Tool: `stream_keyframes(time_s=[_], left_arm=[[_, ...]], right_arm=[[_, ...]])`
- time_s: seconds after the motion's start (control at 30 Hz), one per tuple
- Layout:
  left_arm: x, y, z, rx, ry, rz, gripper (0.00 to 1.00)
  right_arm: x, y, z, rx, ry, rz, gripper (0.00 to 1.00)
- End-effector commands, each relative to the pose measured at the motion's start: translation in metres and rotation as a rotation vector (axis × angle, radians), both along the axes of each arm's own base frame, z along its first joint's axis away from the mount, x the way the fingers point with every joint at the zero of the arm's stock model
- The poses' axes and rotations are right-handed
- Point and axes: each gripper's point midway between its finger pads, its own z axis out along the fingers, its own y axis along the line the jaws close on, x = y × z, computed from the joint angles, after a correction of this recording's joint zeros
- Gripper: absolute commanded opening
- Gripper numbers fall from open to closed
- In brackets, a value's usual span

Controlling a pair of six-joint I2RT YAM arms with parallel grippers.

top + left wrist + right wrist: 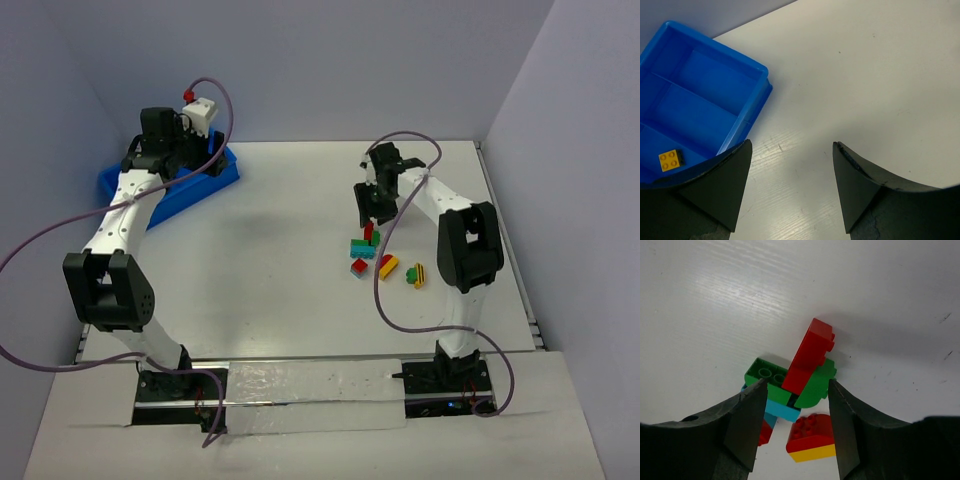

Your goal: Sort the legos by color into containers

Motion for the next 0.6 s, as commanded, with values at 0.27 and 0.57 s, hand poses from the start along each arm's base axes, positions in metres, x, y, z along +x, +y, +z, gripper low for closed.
stream_keyframes(time_s=[0.27, 0.57], left_arm=[[0.005, 0.008, 0.039, 0.027, -0.112, 0.034, 0.75], [0.002, 0.010, 0.034, 0.044, -0.096, 0.036, 0.75]], right_arm=[[0.035, -0.006, -0.010, -0.020, -0.015, -0.132, 0.49], [0.018, -0.007, -0.033, -0.018, 0.070, -0.136, 0.44]])
